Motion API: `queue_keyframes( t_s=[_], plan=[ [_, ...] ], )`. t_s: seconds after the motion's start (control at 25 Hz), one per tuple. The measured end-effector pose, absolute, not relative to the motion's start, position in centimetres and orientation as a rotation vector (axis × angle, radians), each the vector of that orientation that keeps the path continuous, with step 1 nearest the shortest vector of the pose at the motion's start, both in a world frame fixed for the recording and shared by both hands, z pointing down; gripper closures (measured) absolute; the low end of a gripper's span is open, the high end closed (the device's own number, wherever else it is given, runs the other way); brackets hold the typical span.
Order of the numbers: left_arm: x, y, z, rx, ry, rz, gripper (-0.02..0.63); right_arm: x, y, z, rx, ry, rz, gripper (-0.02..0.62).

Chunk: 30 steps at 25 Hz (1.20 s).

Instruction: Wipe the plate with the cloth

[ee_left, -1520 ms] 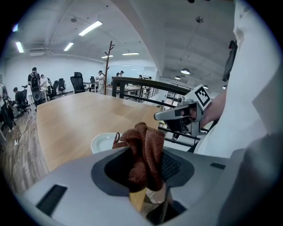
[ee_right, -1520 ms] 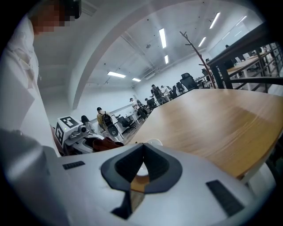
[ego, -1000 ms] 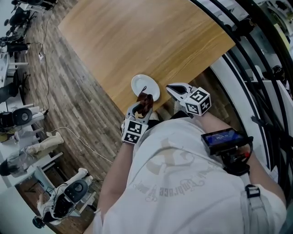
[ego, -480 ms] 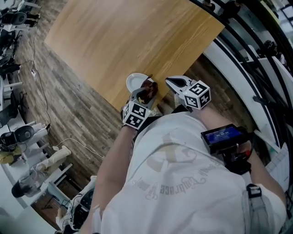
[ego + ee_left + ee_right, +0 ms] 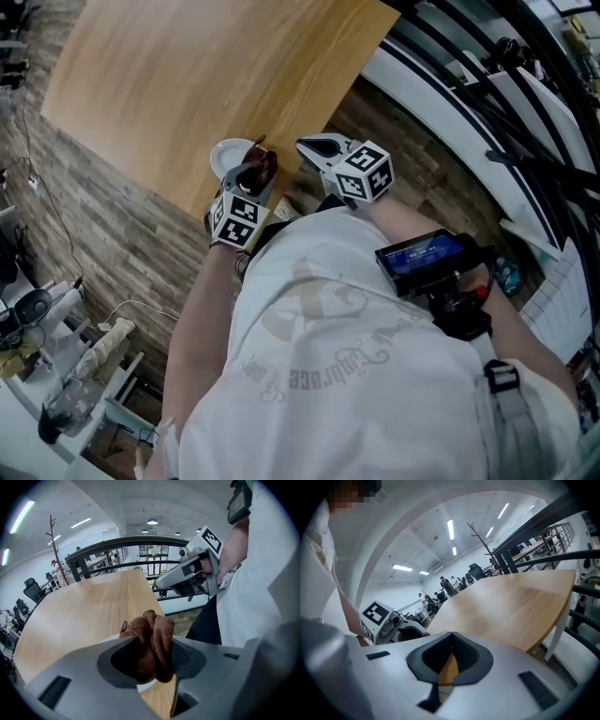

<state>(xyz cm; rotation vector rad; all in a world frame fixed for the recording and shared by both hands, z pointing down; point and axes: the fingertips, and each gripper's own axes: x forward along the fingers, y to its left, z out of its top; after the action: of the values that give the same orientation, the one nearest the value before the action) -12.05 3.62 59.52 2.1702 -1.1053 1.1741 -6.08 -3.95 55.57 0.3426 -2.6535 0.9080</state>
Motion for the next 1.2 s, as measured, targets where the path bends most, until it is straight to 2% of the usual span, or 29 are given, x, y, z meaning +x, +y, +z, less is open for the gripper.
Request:
queue_keyframes(
  t_s=[0.52, 1.2],
  plan=[
    [-15.9, 8.3, 59.4, 2.059, -1.159, 1.27, 0.437, -7.7, -3.3, 55.1, 0.273, -2.676, 0.909, 0.581],
    [-15.2, 2.4, 58.5, 2.118, -1.17, 1.209, 0.436, -7.5, -3.8, 55.3, 0.304, -2.667, 0.885, 0.581]
  ],
)
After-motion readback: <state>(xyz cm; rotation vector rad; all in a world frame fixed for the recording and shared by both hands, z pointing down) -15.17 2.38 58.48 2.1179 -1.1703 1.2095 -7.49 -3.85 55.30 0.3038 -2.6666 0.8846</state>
